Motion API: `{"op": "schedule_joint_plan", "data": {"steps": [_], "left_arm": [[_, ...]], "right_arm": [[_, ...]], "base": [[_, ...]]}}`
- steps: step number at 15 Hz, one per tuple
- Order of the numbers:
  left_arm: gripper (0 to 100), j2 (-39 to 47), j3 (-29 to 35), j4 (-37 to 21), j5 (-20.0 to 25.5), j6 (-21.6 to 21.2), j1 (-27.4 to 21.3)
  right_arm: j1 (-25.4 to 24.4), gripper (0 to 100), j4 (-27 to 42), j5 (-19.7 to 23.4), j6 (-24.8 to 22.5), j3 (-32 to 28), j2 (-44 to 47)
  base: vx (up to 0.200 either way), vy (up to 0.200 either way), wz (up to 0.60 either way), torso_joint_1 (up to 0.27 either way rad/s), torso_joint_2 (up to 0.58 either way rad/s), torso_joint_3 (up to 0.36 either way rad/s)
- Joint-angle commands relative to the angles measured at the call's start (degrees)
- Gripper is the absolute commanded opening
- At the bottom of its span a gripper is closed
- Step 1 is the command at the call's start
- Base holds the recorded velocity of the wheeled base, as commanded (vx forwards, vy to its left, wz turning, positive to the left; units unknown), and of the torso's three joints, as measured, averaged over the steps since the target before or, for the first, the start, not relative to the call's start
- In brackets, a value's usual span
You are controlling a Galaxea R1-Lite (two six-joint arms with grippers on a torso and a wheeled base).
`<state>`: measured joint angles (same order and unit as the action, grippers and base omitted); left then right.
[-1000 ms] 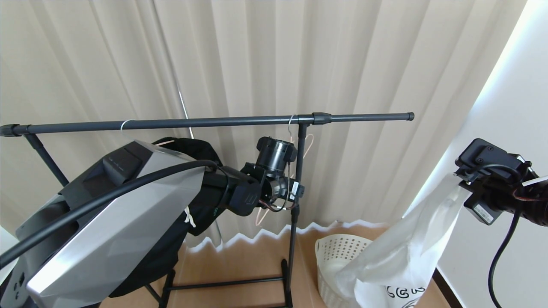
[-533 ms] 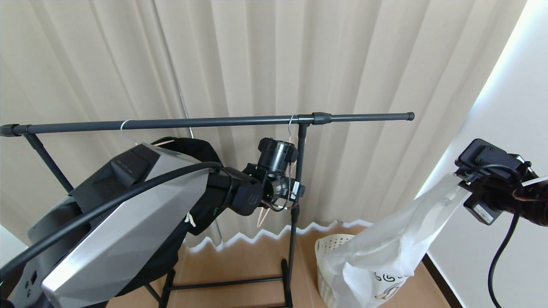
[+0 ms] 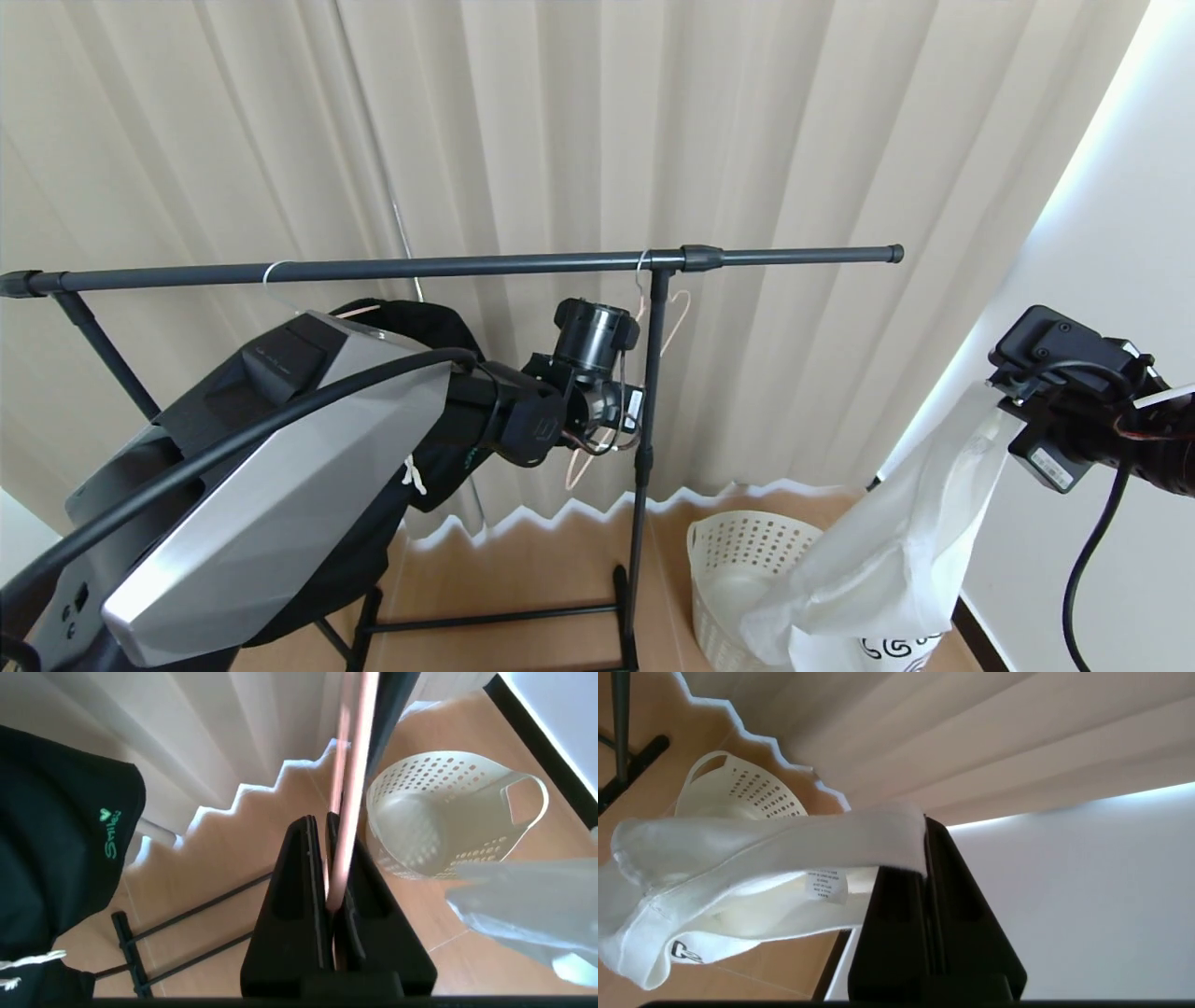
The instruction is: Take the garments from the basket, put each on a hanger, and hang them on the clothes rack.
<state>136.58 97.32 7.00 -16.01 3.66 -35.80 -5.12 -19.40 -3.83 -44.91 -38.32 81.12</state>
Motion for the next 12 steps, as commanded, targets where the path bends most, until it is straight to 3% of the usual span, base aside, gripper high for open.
{"op": "schedule_joint_plan", "data": {"steps": [1,7,12], "left_arm": [[0,-0.62,-0.02,0.03,-0.52,0.21,0.30],[0,-3.25,-1.17,-0.05,-2.71,1.44,0.82],[0,-9.14,-8.11,0.12,-2.80,1.62,0.74]], "right_arm": [[-0.07,0,-0.03,-0.04,-0.09,-0.01,0.09],[-0.07,0,-0.03,0.05,0.00,-0.01,0.01],[-0.07,0,-0.03,-0.04,0.00,-0.01,-0.08]], "base": [[0.000,0.000,0.00,0.000,0.00,0.000],[0.000,0.000,0.00,0.000,0.00,0.000],[0.000,0.000,0.00,0.000,0.00,0.000]]}}
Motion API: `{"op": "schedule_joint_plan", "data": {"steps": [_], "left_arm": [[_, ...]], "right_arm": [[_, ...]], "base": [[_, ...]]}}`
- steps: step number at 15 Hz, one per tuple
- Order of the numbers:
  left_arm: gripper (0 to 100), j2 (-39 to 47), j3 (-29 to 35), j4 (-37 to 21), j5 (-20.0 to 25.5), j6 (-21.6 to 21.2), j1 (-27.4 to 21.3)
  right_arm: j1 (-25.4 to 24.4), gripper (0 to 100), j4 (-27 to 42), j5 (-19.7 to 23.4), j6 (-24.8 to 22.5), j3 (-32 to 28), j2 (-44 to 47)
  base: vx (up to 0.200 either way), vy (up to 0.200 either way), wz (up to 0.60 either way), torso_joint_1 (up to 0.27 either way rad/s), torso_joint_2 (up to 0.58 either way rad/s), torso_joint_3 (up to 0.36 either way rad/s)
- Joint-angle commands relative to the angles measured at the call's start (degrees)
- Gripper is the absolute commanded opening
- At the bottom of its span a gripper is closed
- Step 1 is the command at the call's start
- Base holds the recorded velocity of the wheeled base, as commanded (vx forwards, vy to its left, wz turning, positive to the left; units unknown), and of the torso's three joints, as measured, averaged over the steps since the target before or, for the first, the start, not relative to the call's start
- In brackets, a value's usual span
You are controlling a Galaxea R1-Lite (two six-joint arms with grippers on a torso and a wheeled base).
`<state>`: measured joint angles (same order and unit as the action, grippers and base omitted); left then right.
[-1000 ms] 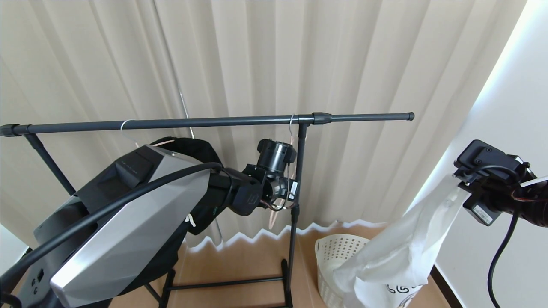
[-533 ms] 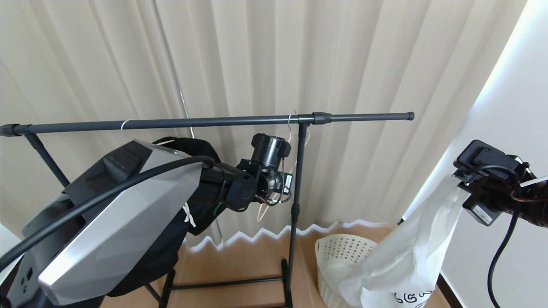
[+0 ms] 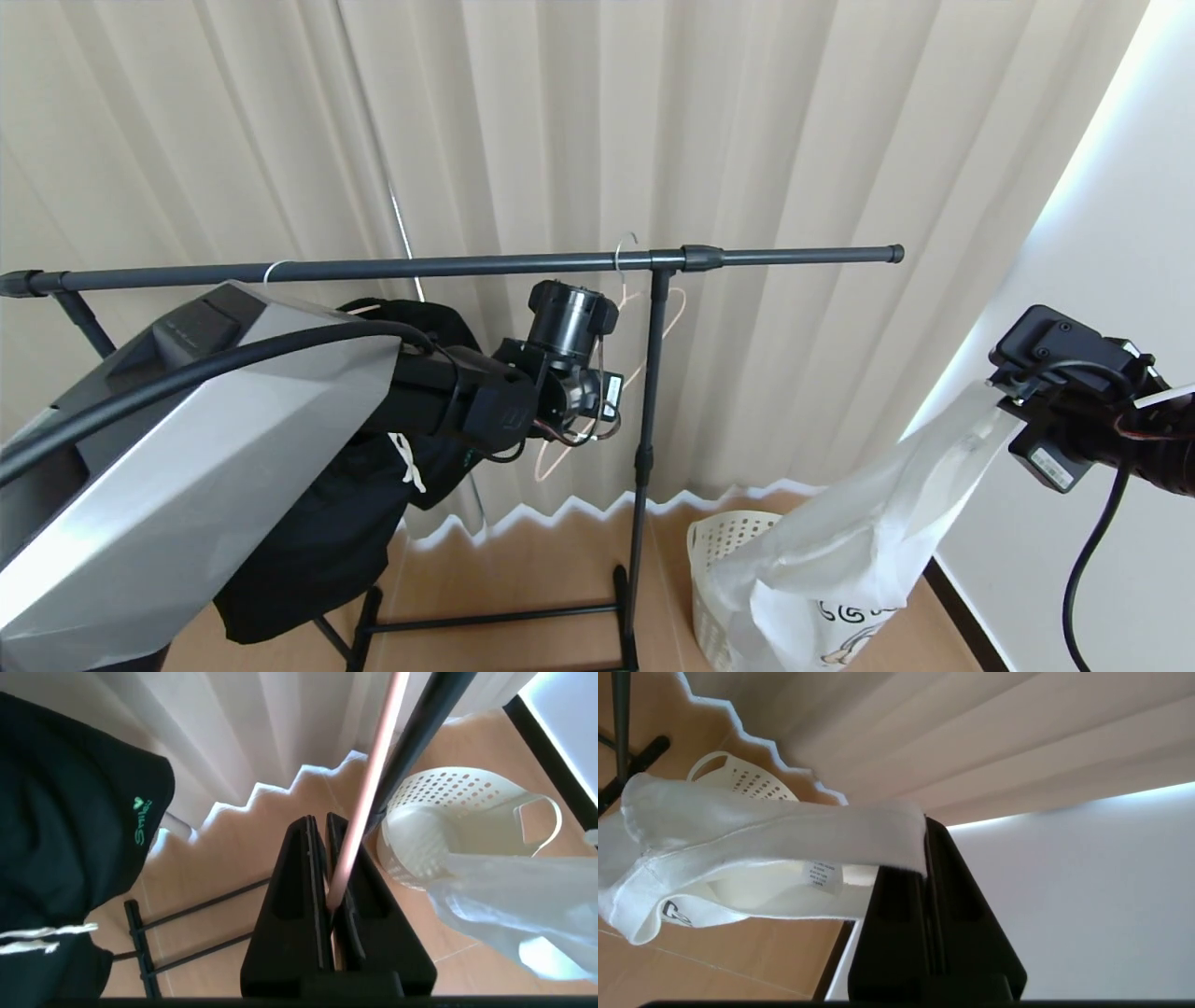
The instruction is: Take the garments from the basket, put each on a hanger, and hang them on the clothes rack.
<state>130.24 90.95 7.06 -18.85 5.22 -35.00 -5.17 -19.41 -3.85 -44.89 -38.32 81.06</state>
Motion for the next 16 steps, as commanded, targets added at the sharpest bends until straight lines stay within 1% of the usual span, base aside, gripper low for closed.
{"op": "schedule_joint_plan", "data": {"steps": [1,4,7,11,12,13,14,15,16], "left_arm": [[0,-3.68,-2.89,0.76,0.04,-0.03,-0.07],[0,-5.62,-6.58,4.37,-0.05,-0.21,-0.07],[0,-7.72,-10.27,4.63,-0.05,-0.21,-0.07],[0,-13.79,-18.36,5.33,-0.05,-0.12,-0.07],[0,-17.13,-23.54,8.76,-0.05,-0.38,-0.16],[0,-18.80,-26.18,10.61,0.04,-0.65,-0.16],[0,-22.58,-32.59,14.39,0.04,-1.35,-0.16],[0,-23.63,-34.26,15.18,0.13,-1.35,-0.07],[0,-28.64,-42.53,18.08,0.21,-1.44,-0.07]], "right_arm": [[-0.02,0,-0.02,0.07,-0.03,-0.01,-0.02],[-0.02,0,-0.02,0.07,-0.03,-0.01,-0.20],[-0.02,0,-0.02,0.07,-0.03,-0.01,-0.20],[-0.02,0,-0.02,0.07,0.06,-0.09,-0.20],[-0.37,0,-0.02,0.07,0.41,-0.09,-0.20],[-0.81,0,-0.02,-0.01,0.76,-0.09,-0.20],[-2.04,0,-0.02,0.07,1.64,-0.09,-0.46],[-2.39,0,-0.02,0.07,1.91,-0.18,-0.46],[-4.24,0,-0.02,0.07,4.10,-0.36,-0.99]], "base": [[0.000,0.000,0.00,0.000,0.00,0.000],[0.000,0.000,0.00,0.000,0.00,0.000],[0.000,0.000,0.00,0.000,0.00,0.000],[0.000,0.000,0.00,0.000,0.00,0.000],[0.000,0.000,0.00,0.000,0.00,0.000],[0.000,0.000,0.00,0.000,0.00,0.000],[0.000,0.000,0.00,0.000,0.00,0.000],[0.000,0.000,0.00,0.000,0.00,0.000],[0.000,0.000,0.00,0.000,0.00,0.000]]}}
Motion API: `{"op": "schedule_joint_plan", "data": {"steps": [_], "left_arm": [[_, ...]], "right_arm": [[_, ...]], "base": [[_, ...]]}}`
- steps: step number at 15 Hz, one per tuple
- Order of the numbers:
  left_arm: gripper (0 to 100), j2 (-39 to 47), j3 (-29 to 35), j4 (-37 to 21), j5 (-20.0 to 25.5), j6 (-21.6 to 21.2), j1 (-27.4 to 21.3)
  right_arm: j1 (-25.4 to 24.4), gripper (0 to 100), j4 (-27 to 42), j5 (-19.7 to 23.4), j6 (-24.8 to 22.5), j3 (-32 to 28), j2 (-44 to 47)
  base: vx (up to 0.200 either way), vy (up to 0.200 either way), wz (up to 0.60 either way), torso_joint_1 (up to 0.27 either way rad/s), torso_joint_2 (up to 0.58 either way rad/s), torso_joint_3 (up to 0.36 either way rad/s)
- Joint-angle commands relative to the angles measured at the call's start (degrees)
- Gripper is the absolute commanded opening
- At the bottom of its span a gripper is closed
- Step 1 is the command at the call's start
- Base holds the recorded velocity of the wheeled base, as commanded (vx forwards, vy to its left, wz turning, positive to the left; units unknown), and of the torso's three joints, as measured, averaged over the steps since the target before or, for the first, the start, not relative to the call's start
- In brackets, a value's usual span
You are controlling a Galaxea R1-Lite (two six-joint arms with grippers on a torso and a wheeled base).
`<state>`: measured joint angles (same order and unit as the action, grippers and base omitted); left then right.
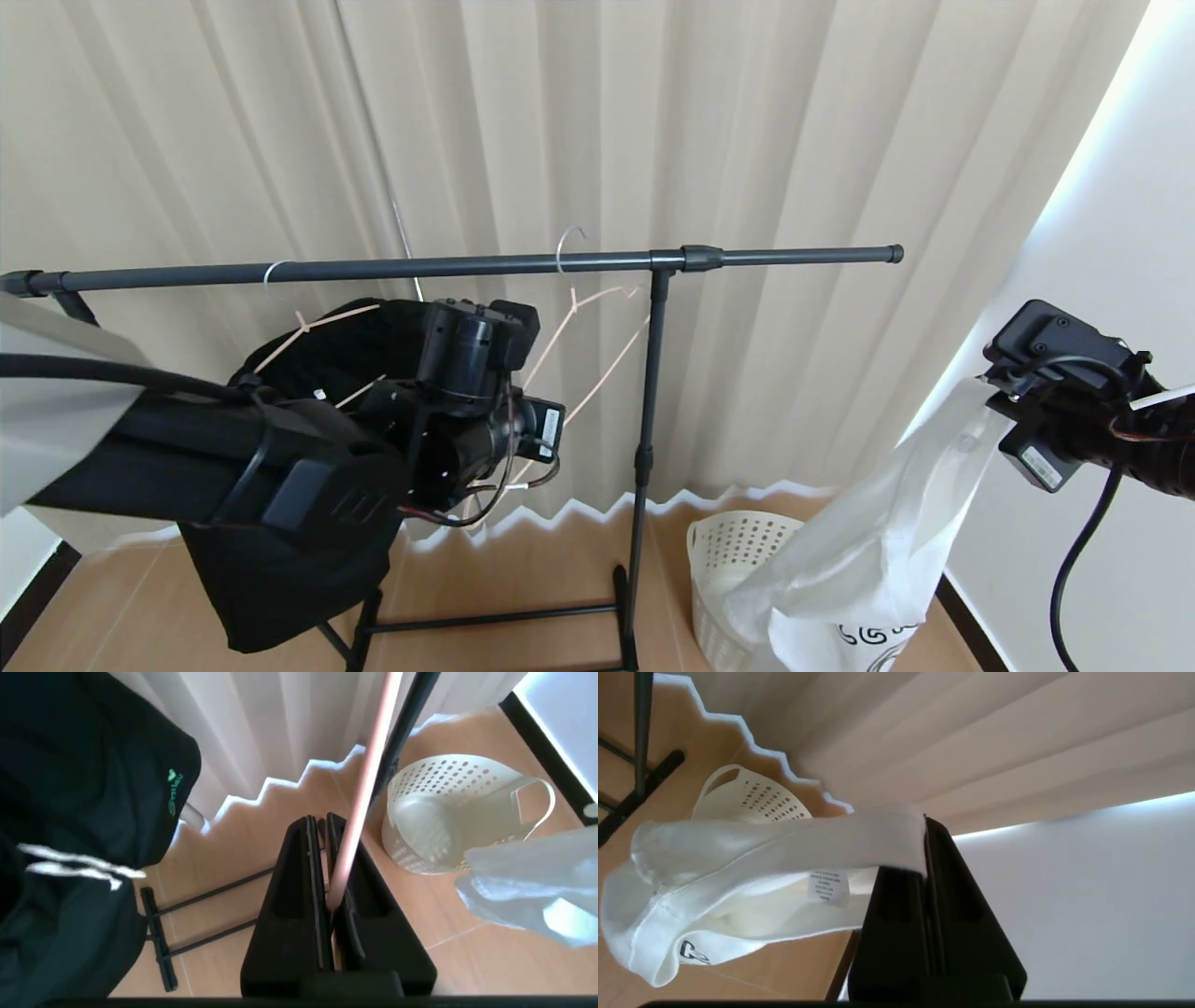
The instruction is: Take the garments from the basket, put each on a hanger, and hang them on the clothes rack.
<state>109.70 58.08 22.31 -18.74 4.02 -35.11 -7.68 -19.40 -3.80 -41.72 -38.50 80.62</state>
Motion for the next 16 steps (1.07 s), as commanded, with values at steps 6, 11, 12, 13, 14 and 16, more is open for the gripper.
{"op": "schedule_joint_plan", "data": {"steps": [6,11,12,13,14,16], "left_arm": [[0,-20.05,-30.74,13.11,0.37,-0.33,0.04],[0,-22.96,-40.15,20.76,0.46,-1.03,1.36],[0,-22.52,-40.15,21.02,0.46,-1.30,2.24],[0,-21.55,-40.23,21.28,0.54,-1.30,2.85],[0,-21.37,-40.41,21.64,0.54,-1.21,3.29],[0,-20.76,-40.59,22.16,0.54,-1.30,3.38]], "right_arm": [[-10.69,0,0.59,-1.29,15.00,-3.25,0.07],[-13.59,0,0.15,-3.14,17.72,-4.22,1.21],[-13.77,0,0.15,-3.23,17.99,-4.48,1.91],[-13.68,0,0.15,-3.23,18.43,-4.48,2.18],[-13.77,0,0.15,-3.23,18.43,-4.57,2.44],[-13.68,0,0.15,-3.23,18.43,-4.57,2.70]], "base": [[0.000,0.000,0.00,0.000,0.00,0.000],[0.000,0.000,0.00,0.000,0.00,0.000],[0.000,0.000,0.00,0.000,0.00,0.000],[-0.200,0.000,0.00,-0.002,0.00,0.002],[-0.200,0.000,0.00,0.002,0.00,0.007],[-0.100,0.000,0.00,0.013,0.01,0.001]]}}
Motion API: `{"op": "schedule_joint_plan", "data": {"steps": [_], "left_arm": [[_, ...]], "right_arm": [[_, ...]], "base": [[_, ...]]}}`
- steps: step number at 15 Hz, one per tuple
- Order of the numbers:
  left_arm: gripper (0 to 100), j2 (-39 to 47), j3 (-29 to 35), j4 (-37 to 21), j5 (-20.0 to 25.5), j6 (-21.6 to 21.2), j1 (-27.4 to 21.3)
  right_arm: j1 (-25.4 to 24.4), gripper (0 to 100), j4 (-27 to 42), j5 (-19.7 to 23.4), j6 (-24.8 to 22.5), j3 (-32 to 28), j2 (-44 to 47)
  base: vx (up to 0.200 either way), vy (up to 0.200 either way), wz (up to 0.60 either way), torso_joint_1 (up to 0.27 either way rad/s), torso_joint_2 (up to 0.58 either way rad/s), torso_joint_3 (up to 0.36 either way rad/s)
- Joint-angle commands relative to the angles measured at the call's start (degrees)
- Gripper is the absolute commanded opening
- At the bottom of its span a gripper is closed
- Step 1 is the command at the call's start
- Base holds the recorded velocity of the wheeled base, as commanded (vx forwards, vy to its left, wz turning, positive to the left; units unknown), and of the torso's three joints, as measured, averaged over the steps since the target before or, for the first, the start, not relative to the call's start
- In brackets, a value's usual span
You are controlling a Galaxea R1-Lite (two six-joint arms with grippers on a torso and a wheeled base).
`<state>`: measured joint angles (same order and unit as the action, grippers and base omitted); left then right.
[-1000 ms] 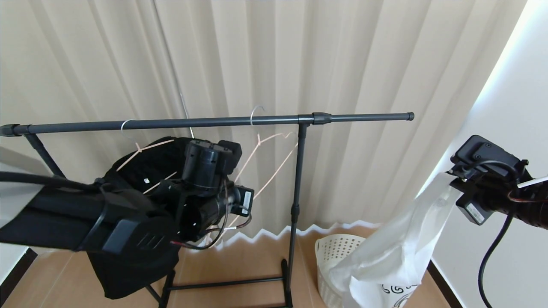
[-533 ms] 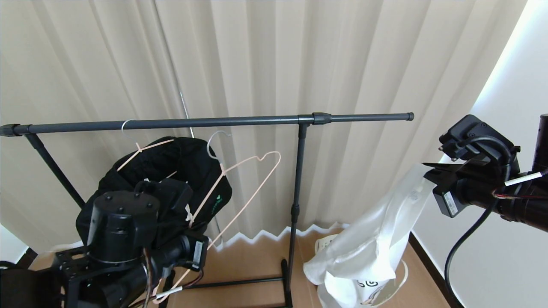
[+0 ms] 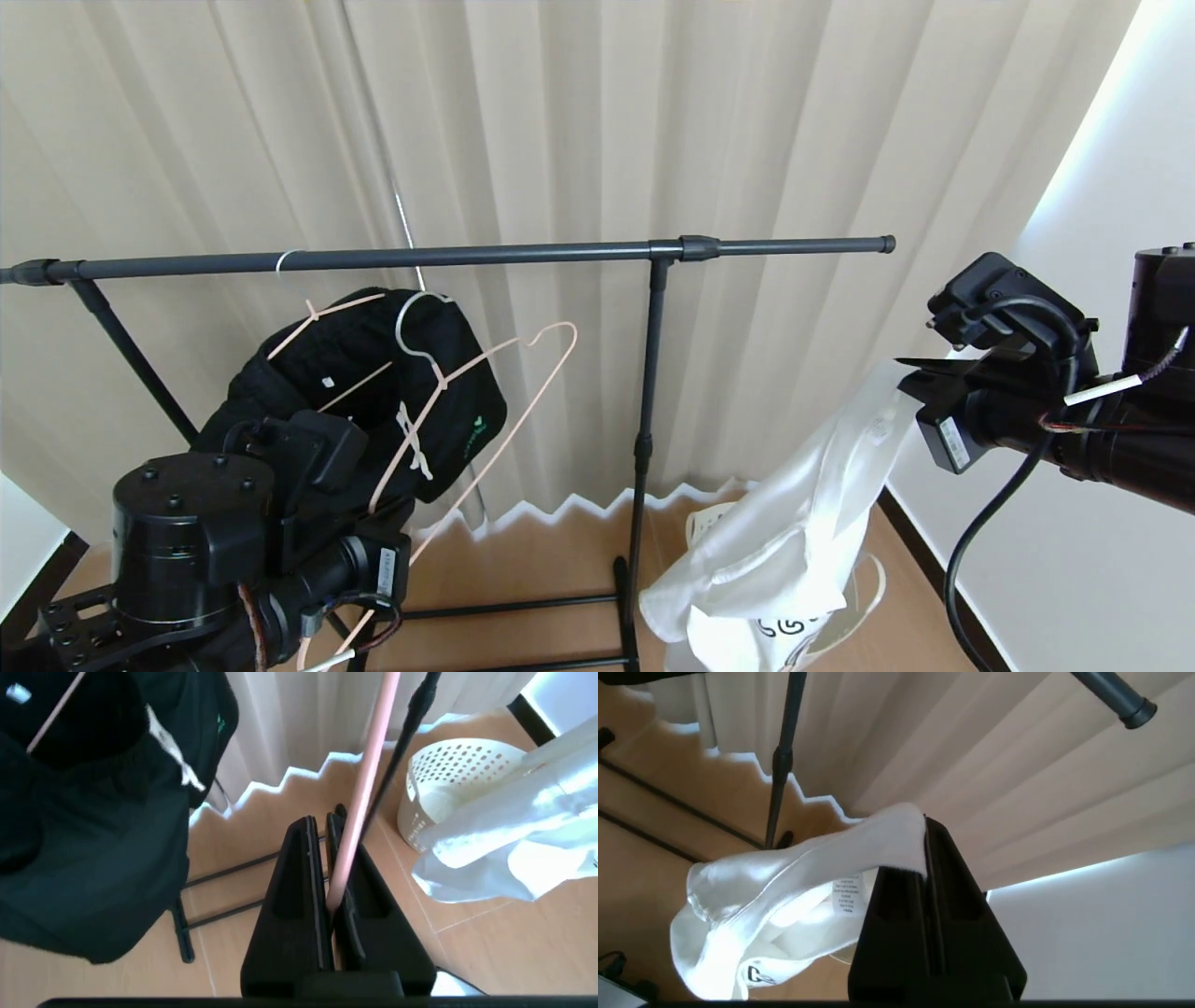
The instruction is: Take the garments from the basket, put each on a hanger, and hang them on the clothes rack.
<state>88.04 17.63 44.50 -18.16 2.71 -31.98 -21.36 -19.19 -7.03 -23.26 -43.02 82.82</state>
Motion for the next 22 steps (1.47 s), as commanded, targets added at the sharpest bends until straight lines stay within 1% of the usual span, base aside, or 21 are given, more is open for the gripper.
{"op": "schedule_joint_plan", "data": {"steps": [1,4,5,8,11,12,14,15,16,17,18,19,20,21,22], "left_arm": [[0,1.17,-0.23,0.68,-0.03,0.02,0.34],[0,2.49,-0.84,1.56,-0.03,0.11,1.39],[0,3.72,-1.37,3.23,-0.03,0.11,1.74],[0,5.39,-2.69,6.83,-0.03,0.02,2.36],[0,5.48,-3.30,7.98,0.15,0.02,2.18],[0,5.39,-3.48,8.15,0.67,0.02,2.18],[0,5.21,-4.80,10.88,3.40,-0.07,2.44],[0,5.30,-5.15,11.75,3.93,-0.07,2.44],[0,5.21,-6.64,15.01,6.30,-0.77,2.97],[0,5.21,-7.52,17.38,9.02,-2.79,3.76],[0,4.95,-8.05,19.40,12.36,-5.87,5.08],[0,4.07,-7.78,20.72,15.70,-9.21,6.84],[0,3.45,-6.38,21.25,19.83,-12.90,9.39],[0,3.37,-4.44,21.16,23.96,-14.84,11.15],[0,3.37,-3.13,21.16,27.30,-15.10,11.50]], "right_arm": [[0.00,0,-0.06,0.00,-0.03,-0.05,0.67],[0.00,0,-0.06,0.00,-0.03,0.04,0.76],[0.00,0,-0.15,-0.09,-0.03,0.22,0.94],[-0.09,0,-0.15,-0.09,-0.03,0.22,0.85],[0.00,0,-0.15,-0.09,-0.03,0.13,1.02],[0.00,0,-0.15,-0.09,-0.03,0.13,1.20],[-0.09,0,-0.15,-0.44,0.14,-0.13,1.82],[-0.09,0,-0.15,-0.96,0.41,-0.22,1.82],[-0.70,0,-0.24,-3.34,1.55,-1.10,2.96],[-1.76,0,-0.24,-5.89,3.48,-2.33,3.49],[-3.69,0,-0.24,-10.10,5.15,-3.56,3.93],[-5.10,0,-0.24,-14.76,5.59,-5.32,4.01],[-5.45,0,0.03,-18.28,5.24,-8.31,4.72],[-5.45,0,0.64,-19.25,4.45,-11.82,6.56],[-5.54,0,0.47,-20.30,4.19,-14.02,8.50]], "base": [[0.000,0.000,0.00,0.000,0.00,0.000],[0.000,0.000,0.00,0.000,0.00,0.000],[0.000,0.000,0.00,0.000,0.00,0.000],[0.000,0.200,0.00,-0.001,0.00,0.002],[0.000,0.200,0.00,0.010,0.01,-0.002],[0.000,0.000,0.00,0.000,0.00,0.000],[0.000,0.000,0.00,0.000,0.00,0.000],[0.000,0.000,0.00,0.000,0.00,0.000],[0.000,0.000,0.00,0.000,0.00,0.000],[0.000,0.000,0.00,0.000,0.00,0.000],[0.000,0.000,0.00,0.000,0.00,0.000],[0.000,0.000,0.00,0.000,0.00,0.000],[0.000,0.000,0.00,0.000,0.00,0.000],[0.000,0.000,0.00,0.000,0.00,0.000],[0.000,0.000,0.00,0.000,0.00,0.000]]}}
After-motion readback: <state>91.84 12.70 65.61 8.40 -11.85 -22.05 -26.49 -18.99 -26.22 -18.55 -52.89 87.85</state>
